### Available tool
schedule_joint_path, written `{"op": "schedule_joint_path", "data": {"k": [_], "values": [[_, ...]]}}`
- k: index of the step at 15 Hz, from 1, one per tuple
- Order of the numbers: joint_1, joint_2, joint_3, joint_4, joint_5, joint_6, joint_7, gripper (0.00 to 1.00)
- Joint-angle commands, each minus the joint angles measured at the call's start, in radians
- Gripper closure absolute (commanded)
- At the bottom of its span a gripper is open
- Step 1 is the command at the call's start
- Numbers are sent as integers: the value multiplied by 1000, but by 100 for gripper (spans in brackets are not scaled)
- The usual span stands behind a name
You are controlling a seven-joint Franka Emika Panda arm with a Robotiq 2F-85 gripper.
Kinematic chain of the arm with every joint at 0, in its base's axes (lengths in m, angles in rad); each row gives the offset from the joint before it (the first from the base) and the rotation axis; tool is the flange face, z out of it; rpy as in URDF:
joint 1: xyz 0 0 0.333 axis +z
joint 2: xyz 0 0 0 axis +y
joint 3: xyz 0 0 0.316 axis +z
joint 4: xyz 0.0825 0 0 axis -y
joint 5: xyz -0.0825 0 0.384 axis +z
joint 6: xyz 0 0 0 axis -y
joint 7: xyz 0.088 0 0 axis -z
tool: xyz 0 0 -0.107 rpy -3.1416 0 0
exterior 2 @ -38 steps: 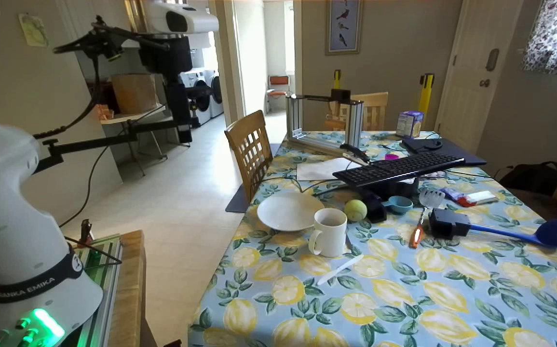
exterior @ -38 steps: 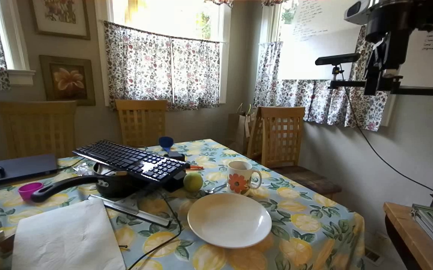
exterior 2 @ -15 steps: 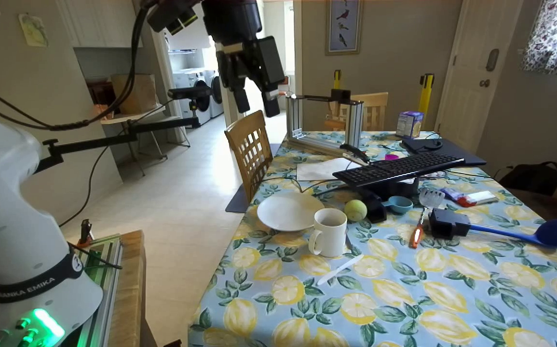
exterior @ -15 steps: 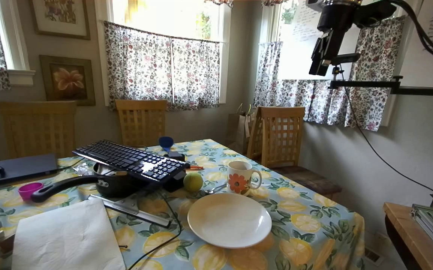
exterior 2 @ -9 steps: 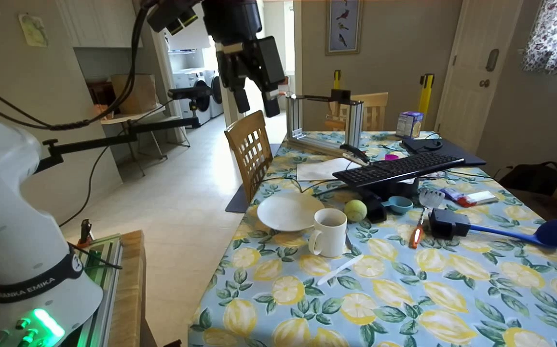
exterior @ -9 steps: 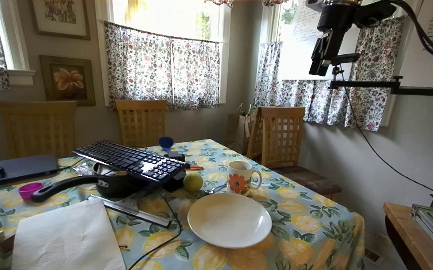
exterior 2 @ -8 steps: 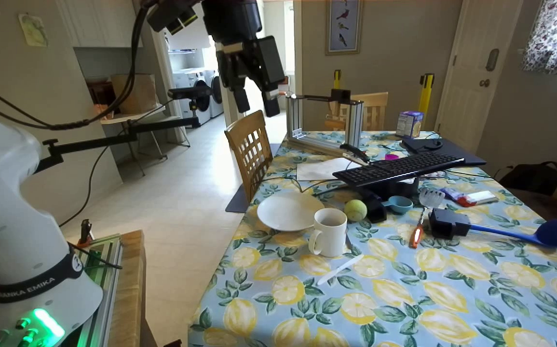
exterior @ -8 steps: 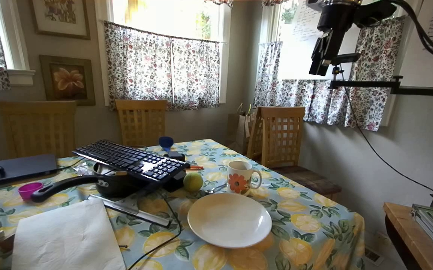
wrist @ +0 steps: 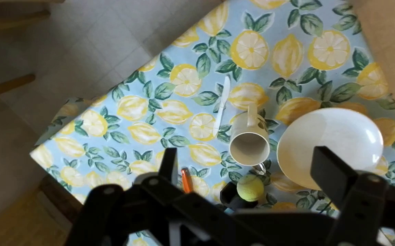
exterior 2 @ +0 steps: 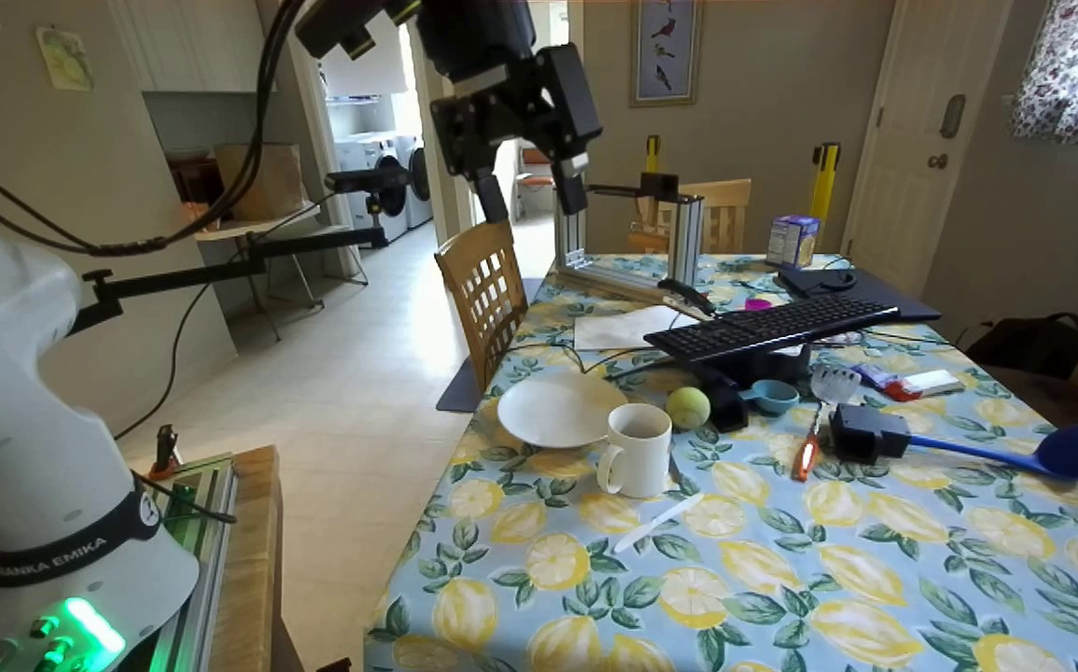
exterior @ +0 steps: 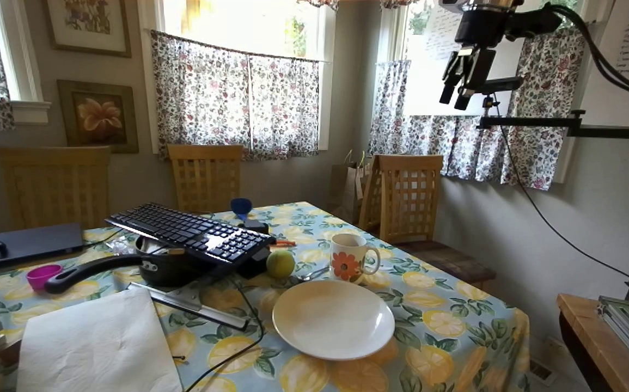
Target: Put the silver spoon in the mug.
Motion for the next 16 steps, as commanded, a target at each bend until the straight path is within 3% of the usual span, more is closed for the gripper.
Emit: {"op": "schedule_joint_path", "data": {"k": [1,5,8,11,16], "values": [[0,125,-72,102,-43,82,-238,0],[9,279,-92,218,8,165,-484,0],[10,394,-45,320,34,147,-600,0],[5,504,30,437,30,92,-583,0],[-2,671,121,670,52,-154,-441,0]]}}
